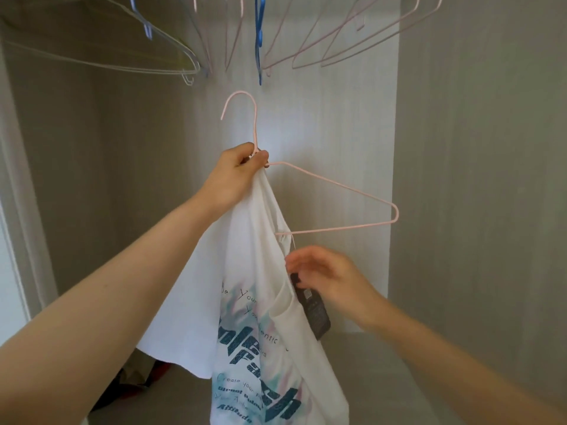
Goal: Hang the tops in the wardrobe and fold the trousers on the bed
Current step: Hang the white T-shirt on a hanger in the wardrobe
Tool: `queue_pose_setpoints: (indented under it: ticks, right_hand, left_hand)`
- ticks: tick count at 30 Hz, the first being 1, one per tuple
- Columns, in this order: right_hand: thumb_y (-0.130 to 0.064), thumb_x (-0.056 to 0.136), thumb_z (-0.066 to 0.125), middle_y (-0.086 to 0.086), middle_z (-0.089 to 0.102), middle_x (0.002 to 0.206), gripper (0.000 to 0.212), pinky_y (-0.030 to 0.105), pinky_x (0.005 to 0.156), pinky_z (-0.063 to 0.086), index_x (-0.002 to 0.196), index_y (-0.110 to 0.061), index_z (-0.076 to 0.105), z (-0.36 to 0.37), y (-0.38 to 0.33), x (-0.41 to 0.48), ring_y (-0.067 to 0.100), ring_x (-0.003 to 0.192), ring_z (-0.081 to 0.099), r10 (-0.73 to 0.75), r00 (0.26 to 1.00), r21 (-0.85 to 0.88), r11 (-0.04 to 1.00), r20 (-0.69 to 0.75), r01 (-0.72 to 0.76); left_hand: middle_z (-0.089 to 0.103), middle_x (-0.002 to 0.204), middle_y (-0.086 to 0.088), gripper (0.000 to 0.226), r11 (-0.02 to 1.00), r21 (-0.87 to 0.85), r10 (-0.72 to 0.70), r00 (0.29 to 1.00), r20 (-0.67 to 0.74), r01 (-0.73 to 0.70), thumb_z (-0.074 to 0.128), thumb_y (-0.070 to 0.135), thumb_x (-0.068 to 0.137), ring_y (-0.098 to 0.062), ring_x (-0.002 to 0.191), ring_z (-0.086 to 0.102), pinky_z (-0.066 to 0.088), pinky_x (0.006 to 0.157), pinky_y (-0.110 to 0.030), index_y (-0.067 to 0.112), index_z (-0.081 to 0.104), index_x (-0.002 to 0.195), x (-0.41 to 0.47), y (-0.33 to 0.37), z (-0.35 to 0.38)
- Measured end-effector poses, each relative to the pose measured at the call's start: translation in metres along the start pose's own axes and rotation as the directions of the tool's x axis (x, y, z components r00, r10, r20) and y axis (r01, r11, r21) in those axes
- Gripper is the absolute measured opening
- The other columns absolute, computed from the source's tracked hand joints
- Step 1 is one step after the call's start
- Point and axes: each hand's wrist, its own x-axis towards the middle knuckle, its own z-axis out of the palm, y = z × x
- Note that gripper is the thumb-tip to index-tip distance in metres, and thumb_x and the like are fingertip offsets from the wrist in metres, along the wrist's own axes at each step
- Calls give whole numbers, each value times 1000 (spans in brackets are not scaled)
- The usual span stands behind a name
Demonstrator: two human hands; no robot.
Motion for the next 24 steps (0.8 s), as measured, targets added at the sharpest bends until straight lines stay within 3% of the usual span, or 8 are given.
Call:
queue_pose_setpoints:
  ticks: [1, 3, 6, 9, 13, 17, 21, 24]
  right_hand:
    - [-3, 93, 53, 0, 63, 112, 25, 26, 91, 49, 109, -17, 66, 7, 2, -1, 11, 103, 59, -125, 992, -298, 947, 12, 123]
    - [-24, 98, 46, -7, 51, 119, 25, 20, 97, 39, 117, -19, 62, 14, 7, -5, 8, 114, 44, -314, 933, -720, 605, 175, 339]
    - [-50, 99, 29, -6, 42, 134, 49, 33, 109, 29, 115, -19, 64, 13, 15, -10, 19, 131, 27, -217, 926, -892, 272, 310, 362]
    - [-62, 96, 26, -7, 39, 141, 62, 38, 110, 20, 102, -18, 69, 3, 22, -11, 22, 135, 23, -107, 932, -907, 217, 346, 362]
    - [-44, 97, 45, -7, 58, 113, 32, 36, 100, 32, 91, -20, 65, -18, 27, -12, 19, 119, 45, -101, 931, -912, 185, 352, 365]
    - [-33, 99, 46, -8, 59, 106, 18, 30, 93, 36, 111, -24, 56, -31, 23, -7, 13, 98, 52, -42, 960, -922, 268, 279, 279]
    - [-38, 95, 56, -8, 44, 115, 35, 27, 72, 34, 125, -25, 43, -30, 23, 0, 10, 73, 39, -53, 967, -928, 272, 250, 255]
    - [-43, 93, 55, -6, 46, 114, 36, 31, 74, 30, 122, -22, 50, -44, 20, 9, 15, 92, 48, -15, 973, -960, 162, 229, 228]
  left_hand:
    - [37, 70, 0, 33, 1000, 3, -4, 1000, -13, 5, 52, 24, 99, -10, 60, 31, 26, 53, -20, -7, 61, 90, 0, -1, 2]
    - [38, 72, -4, 34, 1000, 8, -8, 999, -33, 8, 52, 24, 99, -14, 64, 31, 26, 57, -26, -6, 62, 88, 0, -2, 3]
    - [37, 73, -7, 34, 1000, 11, -17, 998, -52, 18, 52, 26, 99, -13, 60, 30, 25, 54, -25, -3, 64, 85, 0, -5, 2]
    - [38, 58, 9, 36, 998, 15, -65, 995, -80, 66, 52, 26, 99, -5, 47, 28, 24, 46, -19, -6, 64, 87, 2, -15, -4]
    - [40, 55, 12, 37, 992, -9, -124, 983, -135, 124, 53, 23, 99, -2, 43, 32, 25, 45, -15, -11, 63, 87, 1, -34, -17]
    - [39, 60, 7, 29, 986, -40, -164, 973, -160, 160, 55, 27, 99, 1, 42, 34, 26, 45, -13, 8, 67, 80, 2, -46, -26]
    - [40, 67, 0, 30, 989, -39, -149, 981, -124, 145, 56, 28, 97, -1, 46, 32, 26, 45, -13, 12, 66, 75, 3, -47, -25]
    - [43, 69, -5, 34, 984, -44, -174, 976, -130, 170, 57, 28, 97, -7, 53, 35, 29, 50, -21, -1, 66, 81, 2, -52, -32]
